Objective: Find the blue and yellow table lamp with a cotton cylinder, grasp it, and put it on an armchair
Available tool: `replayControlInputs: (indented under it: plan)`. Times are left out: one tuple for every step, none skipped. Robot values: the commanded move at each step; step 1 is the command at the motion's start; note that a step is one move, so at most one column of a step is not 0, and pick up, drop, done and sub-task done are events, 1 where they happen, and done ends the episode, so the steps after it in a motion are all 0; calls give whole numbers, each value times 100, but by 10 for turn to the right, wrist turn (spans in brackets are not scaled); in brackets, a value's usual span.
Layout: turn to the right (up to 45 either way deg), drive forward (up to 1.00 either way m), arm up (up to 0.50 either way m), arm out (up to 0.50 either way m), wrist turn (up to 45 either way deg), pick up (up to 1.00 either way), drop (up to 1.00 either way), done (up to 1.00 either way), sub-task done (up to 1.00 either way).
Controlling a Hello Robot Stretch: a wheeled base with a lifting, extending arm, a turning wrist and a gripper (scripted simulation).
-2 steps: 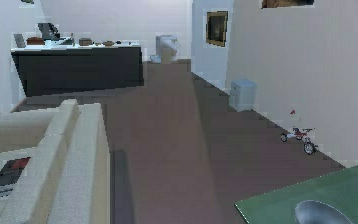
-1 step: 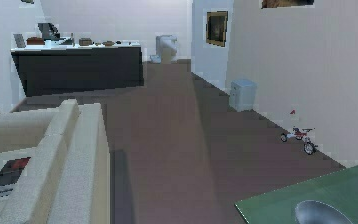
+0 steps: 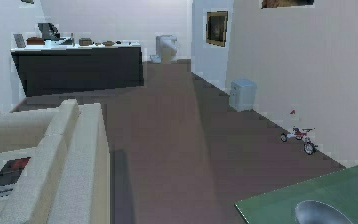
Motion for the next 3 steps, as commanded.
replayControlInputs:
  plan:
    - [0, 0, -26, 0, 0, 0, 0, 0, 0]
    - [0, 0, 0, 0, 0, 100, 0, 0, 0]
    - [0, 0, 10, 0, 0, 0, 0, 0, 0]
